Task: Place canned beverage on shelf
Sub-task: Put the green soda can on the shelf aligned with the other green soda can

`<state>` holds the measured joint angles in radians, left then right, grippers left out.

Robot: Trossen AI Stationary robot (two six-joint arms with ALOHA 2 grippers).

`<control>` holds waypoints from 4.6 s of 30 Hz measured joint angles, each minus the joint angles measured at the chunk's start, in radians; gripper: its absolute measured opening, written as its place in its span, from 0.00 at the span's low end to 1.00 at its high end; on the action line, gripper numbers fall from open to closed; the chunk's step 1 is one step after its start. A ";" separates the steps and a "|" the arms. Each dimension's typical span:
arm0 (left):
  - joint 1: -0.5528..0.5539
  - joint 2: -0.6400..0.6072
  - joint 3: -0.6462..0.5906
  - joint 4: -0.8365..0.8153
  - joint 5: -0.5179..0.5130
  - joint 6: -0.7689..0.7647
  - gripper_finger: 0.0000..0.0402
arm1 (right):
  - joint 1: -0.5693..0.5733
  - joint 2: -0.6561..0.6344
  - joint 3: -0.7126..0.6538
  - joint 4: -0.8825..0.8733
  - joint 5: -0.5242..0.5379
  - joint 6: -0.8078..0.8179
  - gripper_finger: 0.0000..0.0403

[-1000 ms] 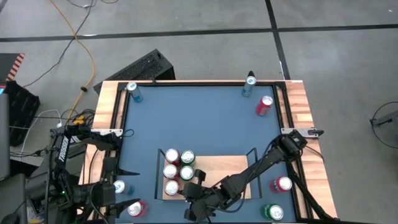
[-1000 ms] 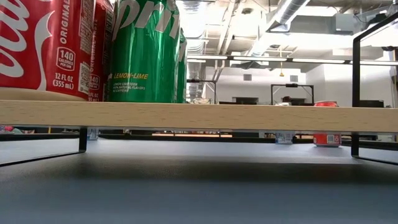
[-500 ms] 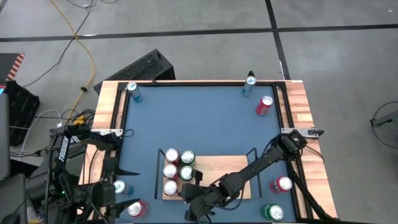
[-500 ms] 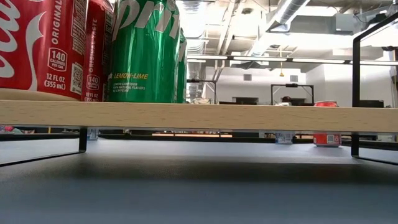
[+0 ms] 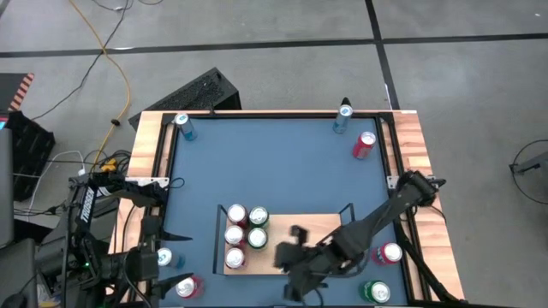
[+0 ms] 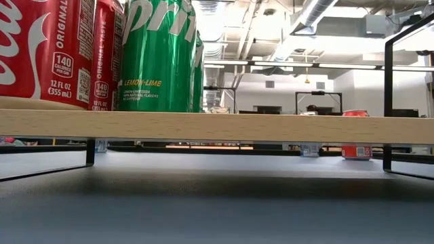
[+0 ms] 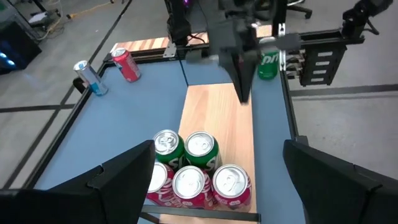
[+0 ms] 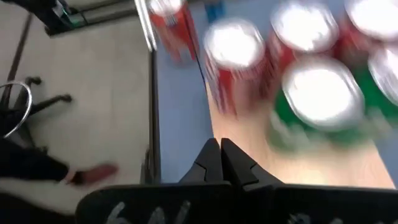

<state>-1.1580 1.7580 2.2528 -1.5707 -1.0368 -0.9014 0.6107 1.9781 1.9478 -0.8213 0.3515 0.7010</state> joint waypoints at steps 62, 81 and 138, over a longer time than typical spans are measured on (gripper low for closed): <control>0.460 -0.083 0.001 0.205 0.221 0.326 0.84 | 0.481 -0.128 -0.185 -0.647 -0.376 0.843 0.82; 0.450 -0.083 0.001 0.208 0.219 0.359 0.84 | 0.572 -0.132 -0.184 -0.626 -0.188 1.065 0.82; 0.371 -0.074 -0.081 0.199 0.109 0.234 0.84 | 0.541 -0.107 -0.269 -0.524 -0.166 0.905 0.83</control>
<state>-0.7872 1.6838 2.1715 -1.3720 -0.9278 -0.6674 1.1519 1.8709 1.6787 -1.3452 0.1856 1.6058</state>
